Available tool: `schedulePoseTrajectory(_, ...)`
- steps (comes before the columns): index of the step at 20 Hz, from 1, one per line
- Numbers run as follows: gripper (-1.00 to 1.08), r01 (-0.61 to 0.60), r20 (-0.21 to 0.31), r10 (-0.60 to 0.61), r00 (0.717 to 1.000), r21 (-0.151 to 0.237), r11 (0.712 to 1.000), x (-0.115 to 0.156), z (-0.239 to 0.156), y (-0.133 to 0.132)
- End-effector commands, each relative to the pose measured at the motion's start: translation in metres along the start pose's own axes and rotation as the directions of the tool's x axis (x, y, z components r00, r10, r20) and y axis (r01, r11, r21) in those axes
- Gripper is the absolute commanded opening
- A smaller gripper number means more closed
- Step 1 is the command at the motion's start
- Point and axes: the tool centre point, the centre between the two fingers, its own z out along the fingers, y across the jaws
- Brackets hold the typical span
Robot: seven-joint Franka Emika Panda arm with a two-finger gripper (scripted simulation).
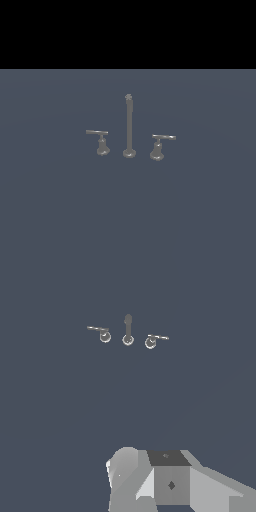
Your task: Turn on the faucet by rotating a designated handle.
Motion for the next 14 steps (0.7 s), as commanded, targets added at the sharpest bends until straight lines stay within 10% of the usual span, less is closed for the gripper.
schedulePoseTrajectory(1,-1.0,0.0,0.0,0.0,1.0,0.0,1.0,0.0,0.0,0.0)
schedulePoseTrajectory(14,-1.0,-0.11,0.001,0.11,0.994,0.001,0.994,0.018,0.026,-0.008)
